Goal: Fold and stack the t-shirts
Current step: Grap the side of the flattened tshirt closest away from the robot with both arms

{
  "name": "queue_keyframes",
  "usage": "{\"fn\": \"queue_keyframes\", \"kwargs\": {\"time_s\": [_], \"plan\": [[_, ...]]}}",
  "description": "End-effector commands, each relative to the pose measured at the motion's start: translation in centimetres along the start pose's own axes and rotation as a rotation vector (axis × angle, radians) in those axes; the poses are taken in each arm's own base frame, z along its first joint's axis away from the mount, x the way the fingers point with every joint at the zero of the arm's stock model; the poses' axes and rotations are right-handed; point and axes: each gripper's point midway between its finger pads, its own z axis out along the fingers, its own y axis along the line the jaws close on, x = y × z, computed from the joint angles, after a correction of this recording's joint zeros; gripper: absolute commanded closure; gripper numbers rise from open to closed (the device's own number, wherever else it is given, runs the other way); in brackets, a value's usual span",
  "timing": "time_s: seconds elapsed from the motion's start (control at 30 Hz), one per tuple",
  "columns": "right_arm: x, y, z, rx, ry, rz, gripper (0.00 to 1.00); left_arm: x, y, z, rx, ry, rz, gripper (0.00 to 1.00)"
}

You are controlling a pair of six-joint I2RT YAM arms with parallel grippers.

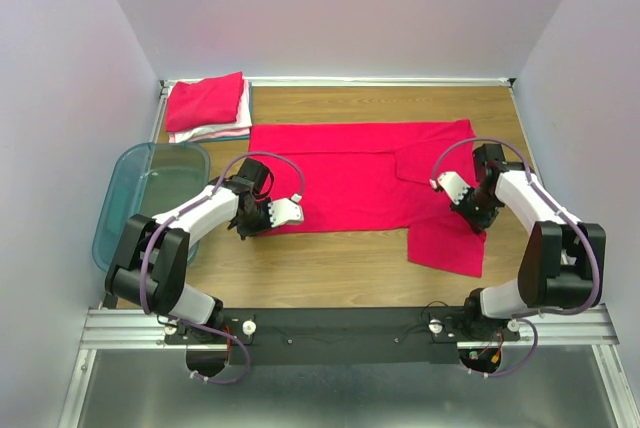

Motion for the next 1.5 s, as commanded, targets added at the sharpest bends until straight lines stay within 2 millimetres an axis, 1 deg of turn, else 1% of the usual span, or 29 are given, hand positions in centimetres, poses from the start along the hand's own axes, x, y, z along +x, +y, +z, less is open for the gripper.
{"fn": "queue_keyframes", "kwargs": {"time_s": [0.0,0.03,0.07,0.13,0.17,0.23,0.27,0.37,0.43,0.47,0.5,0.53,0.57,0.7,0.73,0.77,0.87,0.93,1.03,1.07,1.13,1.17,1.23,1.27,1.33,1.4,1.47], "plan": [[0.7,1.2,-0.2,-0.03,0.009,-0.008,1.0,1.4,-0.9,0.1,0.019,0.045,0.001,1.0],[0.7,1.1,-0.2,-0.029,0.012,-0.004,0.95,1.4,-0.8,0.1,0.017,0.044,0.0,1.0],[0.7,1.0,-0.2,-0.026,0.018,0.005,0.81,1.4,-0.9,0.1,0.02,0.044,-0.001,1.0],[-0.3,0.5,-0.9,-0.01,-0.028,0.006,0.7,1.3,-0.8,0.1,0.024,0.041,-0.003,1.0],[-0.7,0.4,-1.4,-0.004,-0.051,0.006,0.58,1.3,-0.8,0.1,0.026,0.041,-0.006,1.0],[-1.5,0.4,-2.3,-0.008,-0.086,0.003,0.51,1.2,-0.7,0.0,0.025,0.04,-0.003,1.0],[-1.9,0.7,-2.5,-0.026,-0.097,-0.006,0.5,1.1,-0.8,0.0,0.029,0.037,-0.003,1.0],[-1.8,1.9,-2.2,-0.073,-0.08,-0.022,0.51,1.0,-0.9,0.0,0.036,0.031,-0.004,1.0],[-1.8,2.5,-1.7,-0.086,-0.076,-0.039,0.53,1.0,-1.1,0.0,0.041,0.029,-0.006,1.0],[-1.7,3.0,-1.1,-0.095,-0.07,-0.037,0.54,1.0,-1.1,0.1,0.046,0.027,-0.01,1.0],[-2.1,3.5,-0.8,-0.1,-0.067,-0.059,0.54,1.0,-1.2,0.1,0.047,0.027,-0.009,1.0],[-1.8,4.1,-0.2,-0.11,-0.052,-0.06,0.55,1.0,-1.3,0.2,0.053,0.027,-0.01,1.0],[-2.2,4.1,0.1,-0.1,-0.058,-0.078,0.55,1.0,-1.3,0.2,0.053,0.027,-0.008,1.0],[-2.2,4.4,1.5,-0.089,-0.036,-0.089,0.55,1.1,-1.3,0.1,0.052,0.031,-0.012,1.0],[-1.8,4.2,1.9,-0.08,-0.013,-0.095,0.54,1.0,-1.2,0.1,0.052,0.031,-0.01,1.0],[-1.7,4.0,2.4,-0.065,-0.012,-0.096,0.51,1.1,-1.2,0.1,0.054,0.032,-0.012,1.0],[-1.9,3.2,2.8,-0.019,-0.022,-0.096,0.45,1.0,-1.2,0.1,0.057,0.031,-0.014,1.0],[-1.9,3.3,3.2,-0.017,-0.019,-0.095,0.45,1.1,-1.2,0.1,0.056,0.031,-0.017,1.0],[-1.9,3.4,3.7,-0.005,-0.01,-0.105,0.45,1.0,-1.2,0.2,0.056,0.029,-0.017,1.0],[-1.5,3.6,4.1,-0.002,0.004,-0.11,0.45,1.0,-1.2,0.2,0.057,0.028,-0.017,1.0],[-1.5,3.9,4.6,0.004,0.009,-0.131,0.46,1.1,-1.3,0.3,0.06,0.028,-0.018,1.0],[-1.1,4.5,5.0,-0.009,0.02,-0.134,0.46,1.0,-1.2,0.3,0.061,0.027,-0.018,1.0],[-0.8,4.8,5.2,0.005,0.046,-0.156,0.56,0.9,-1.2,0.2,0.06,0.022,-0.017,1.0],[-0.6,5.3,5.4,-0.001,0.055,-0.162,0.7,0.9,-1.2,0.1,0.058,0.019,-0.018,1.0],[-0.7,5.5,5.0,0.007,0.047,-0.163,0.84,0.7,-1.3,-0.2,0.062,0.013,-0.017,1.0],[-0.6,6.1,4.2,-0.015,0.047,-0.162,0.95,0.5,-1.5,-0.6,0.069,0.001,-0.012,1.0],[-0.7,6.4,3.0,-0.01,0.029,-0.155,1.0,0.4,-1.7,-0.9,0.073,-0.012,-0.009,1.0]]}}
